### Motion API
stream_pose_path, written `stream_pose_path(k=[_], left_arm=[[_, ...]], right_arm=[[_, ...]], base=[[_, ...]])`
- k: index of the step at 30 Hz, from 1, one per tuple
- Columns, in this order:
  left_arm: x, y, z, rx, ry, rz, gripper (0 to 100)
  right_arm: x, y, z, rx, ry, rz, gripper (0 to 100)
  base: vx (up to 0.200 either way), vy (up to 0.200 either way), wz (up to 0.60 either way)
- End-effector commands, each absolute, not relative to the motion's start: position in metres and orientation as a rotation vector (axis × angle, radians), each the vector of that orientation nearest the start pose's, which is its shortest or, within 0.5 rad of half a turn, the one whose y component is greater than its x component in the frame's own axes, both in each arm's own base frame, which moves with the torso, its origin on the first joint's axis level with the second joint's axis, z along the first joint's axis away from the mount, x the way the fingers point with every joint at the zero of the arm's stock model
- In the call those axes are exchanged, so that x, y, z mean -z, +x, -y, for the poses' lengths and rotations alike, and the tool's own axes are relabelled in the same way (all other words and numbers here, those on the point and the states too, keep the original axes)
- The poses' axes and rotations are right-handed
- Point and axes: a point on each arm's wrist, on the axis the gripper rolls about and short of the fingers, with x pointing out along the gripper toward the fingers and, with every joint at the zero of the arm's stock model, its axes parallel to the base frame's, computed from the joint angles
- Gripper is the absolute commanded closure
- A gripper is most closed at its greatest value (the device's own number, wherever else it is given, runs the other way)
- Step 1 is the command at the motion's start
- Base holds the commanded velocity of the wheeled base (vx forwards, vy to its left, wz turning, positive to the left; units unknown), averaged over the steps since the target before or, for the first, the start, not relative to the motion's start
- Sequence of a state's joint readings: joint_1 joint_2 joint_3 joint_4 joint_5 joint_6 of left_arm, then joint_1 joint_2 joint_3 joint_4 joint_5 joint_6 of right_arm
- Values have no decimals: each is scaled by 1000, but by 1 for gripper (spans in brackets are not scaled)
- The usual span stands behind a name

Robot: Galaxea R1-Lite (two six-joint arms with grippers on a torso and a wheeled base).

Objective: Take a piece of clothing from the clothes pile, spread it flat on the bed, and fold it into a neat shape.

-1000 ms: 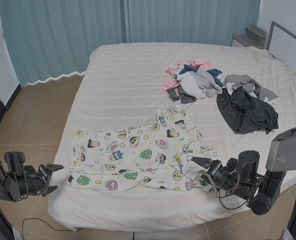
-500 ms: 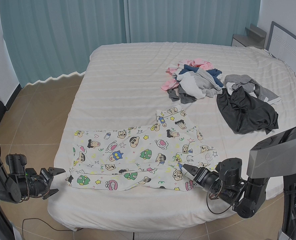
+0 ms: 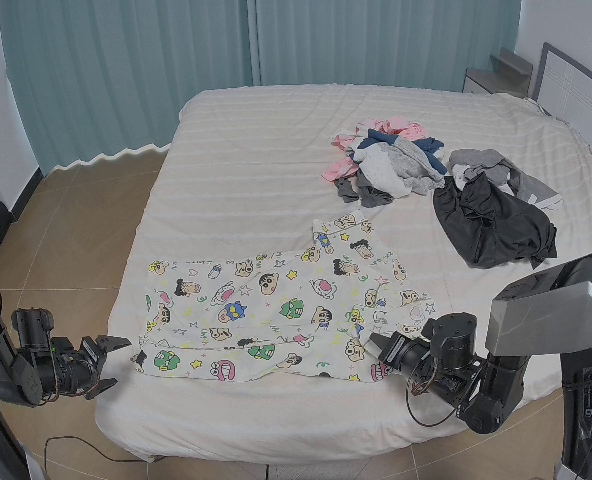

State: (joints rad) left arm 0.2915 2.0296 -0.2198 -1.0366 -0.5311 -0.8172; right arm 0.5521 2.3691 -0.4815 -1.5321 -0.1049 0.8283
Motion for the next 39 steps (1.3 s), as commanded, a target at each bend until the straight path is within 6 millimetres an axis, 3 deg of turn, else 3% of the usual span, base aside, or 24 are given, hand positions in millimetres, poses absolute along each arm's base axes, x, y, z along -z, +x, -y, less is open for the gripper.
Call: stream_pose_path(k=[1,4,17,34,35,39], left_arm=[[-12,228,-57,-80,-1089,-781,0],[-11,226,-56,-82,-1091,-788,0],[-11,227,-56,-82,-1089,-786,0],[-11,227,-56,-82,-1089,-786,0],[-11,227,-56,-82,-1089,-786,0],[-11,227,-56,-82,-1089,-786,0]], right_arm=[[21,280,-169,-264,685,-513,100],[21,279,-168,-264,683,-517,100],[-13,261,-173,-304,660,-565,100],[-8,255,-182,-256,586,-714,100],[-7,254,-182,-254,584,-719,0],[-5,253,-181,-249,583,-732,0]], base=[[0,0,0],[0,0,0],[0,0,0],[0,0,0],[0,0,0],[0,0,0]])
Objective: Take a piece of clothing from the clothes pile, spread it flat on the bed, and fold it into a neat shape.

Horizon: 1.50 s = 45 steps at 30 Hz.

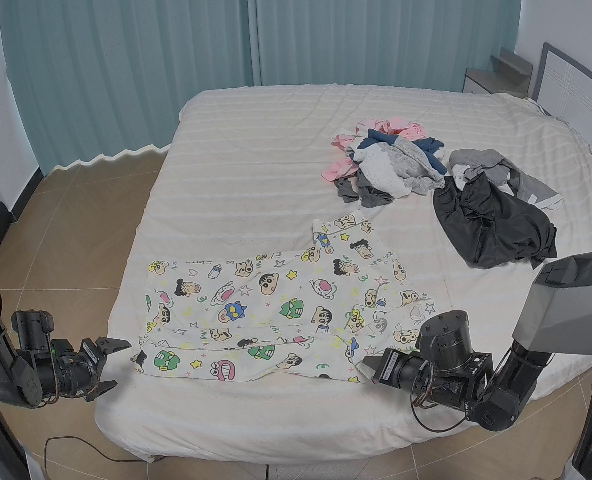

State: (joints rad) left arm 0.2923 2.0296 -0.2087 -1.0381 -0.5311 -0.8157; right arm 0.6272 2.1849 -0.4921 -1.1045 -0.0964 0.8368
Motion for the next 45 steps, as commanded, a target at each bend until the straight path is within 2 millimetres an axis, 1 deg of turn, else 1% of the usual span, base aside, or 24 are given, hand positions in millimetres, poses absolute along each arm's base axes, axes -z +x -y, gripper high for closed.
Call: stream_pose_path(k=[1,6,10,12,15,18,23,28,32,39,45], left_arm=[[-11,227,-56,-82,-1089,-786,0],[-11,227,-56,-82,-1089,-786,0],[-11,227,-56,-83,-1090,-788,0],[-11,227,-56,-83,-1090,-788,0],[-11,227,-56,-83,-1090,-788,0],[-11,227,-56,-83,-1090,-788,0],[-11,227,-56,-83,-1090,-788,0],[-11,227,-56,-82,-1088,-788,0],[-11,227,-56,-84,-1088,-787,0],[-11,227,-57,-88,-1086,-786,0],[-10,227,-56,-87,-1086,-788,0]], right_arm=[[-4,252,-180,-243,583,-738,0],[-4,246,-175,-231,592,-748,0],[-11,238,-164,-198,639,-754,0],[-11,235,-158,-178,643,-758,0],[-11,241,-145,-124,650,-734,0],[-12,242,-126,-67,657,-722,0],[-7,239,-110,-21,645,-743,0],[-7,245,-105,-3,651,-726,0],[-8,257,-104,-1,664,-690,0],[11,271,-110,-22,646,-670,0],[14,274,-113,-53,641,-630,0]], base=[[0,0,0],[0,0,0],[0,0,0],[0,0,0],[0,0,0],[0,0,0],[0,0,0],[0,0,0],[0,0,0],[0,0,0],[0,0,0]])
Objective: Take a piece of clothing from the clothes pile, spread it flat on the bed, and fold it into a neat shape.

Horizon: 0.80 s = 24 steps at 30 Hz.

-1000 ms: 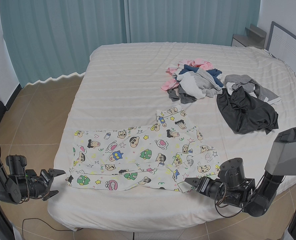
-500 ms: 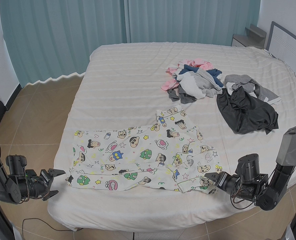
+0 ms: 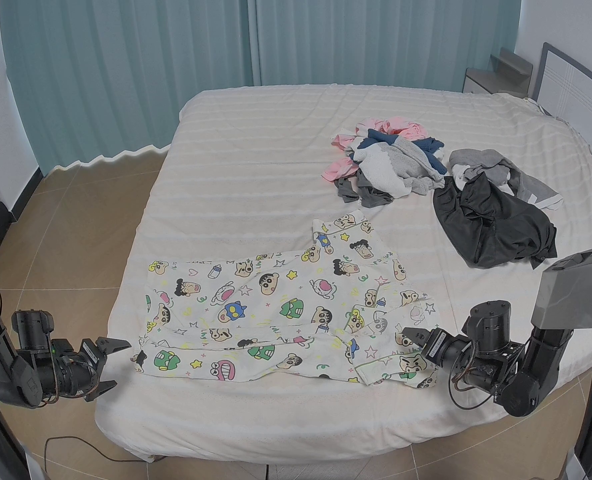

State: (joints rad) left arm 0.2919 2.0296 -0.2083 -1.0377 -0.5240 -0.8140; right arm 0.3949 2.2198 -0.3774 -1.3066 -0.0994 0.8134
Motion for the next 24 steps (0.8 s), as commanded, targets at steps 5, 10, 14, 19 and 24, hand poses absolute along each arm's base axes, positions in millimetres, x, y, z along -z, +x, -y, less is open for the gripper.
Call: stream_pose_path(k=[5,10,14,19,24], left_arm=[[-11,227,-56,-88,-1083,-786,0],[-10,226,-56,-88,-1084,-788,0],[-11,227,-56,-88,-1083,-786,0],[-10,227,-56,-88,-1084,-788,0],[-10,227,-56,-89,-1084,-789,0]], right_arm=[[12,275,-114,-68,635,-613,0],[17,275,-114,-63,630,-623,0],[17,274,-114,-64,630,-625,100],[14,273,-113,-64,629,-620,100],[13,271,-112,-58,628,-621,100]], base=[[0,0,0],[0,0,0],[0,0,0],[0,0,0],[0,0,0]])
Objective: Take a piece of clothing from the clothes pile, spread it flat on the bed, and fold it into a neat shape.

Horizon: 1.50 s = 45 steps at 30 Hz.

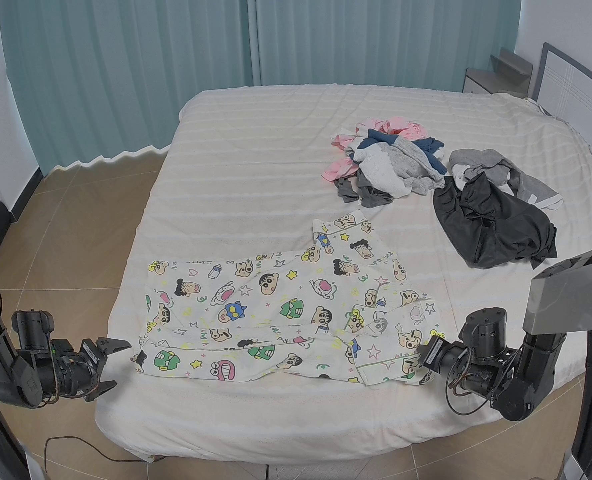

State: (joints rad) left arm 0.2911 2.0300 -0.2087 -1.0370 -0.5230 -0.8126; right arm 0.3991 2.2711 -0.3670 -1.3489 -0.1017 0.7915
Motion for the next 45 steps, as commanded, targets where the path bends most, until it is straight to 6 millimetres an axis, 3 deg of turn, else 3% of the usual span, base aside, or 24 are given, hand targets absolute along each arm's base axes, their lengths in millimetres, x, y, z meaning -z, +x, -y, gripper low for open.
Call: stream_pose_path(k=[1,19,20,28,33,36,41,45], left_arm=[[-11,227,-56,-88,-1083,-786,0],[-10,226,-56,-88,-1084,-788,0],[-10,226,-56,-88,-1084,-788,0],[-12,226,-56,-82,-1087,-785,0],[-16,218,-53,-67,-1107,-791,0],[-23,203,-48,-39,-1140,-800,0],[-30,197,-50,-40,-1141,-772,0],[-28,195,-46,-31,-1139,-791,0]], right_arm=[[13,270,-111,-57,627,-623,100],[14,249,-105,-76,603,-616,100],[15,248,-105,-77,604,-615,0],[18,243,-103,-62,618,-619,0],[-7,238,-101,-35,702,-536,0],[-25,226,-92,-39,759,-507,0],[-23,210,-89,-62,746,-574,0],[-16,202,-98,-78,716,-622,0]], base=[[0,0,0],[0,0,0],[0,0,0],[0,0,0],[0,0,0],[0,0,0],[0,0,0],[0,0,0]])
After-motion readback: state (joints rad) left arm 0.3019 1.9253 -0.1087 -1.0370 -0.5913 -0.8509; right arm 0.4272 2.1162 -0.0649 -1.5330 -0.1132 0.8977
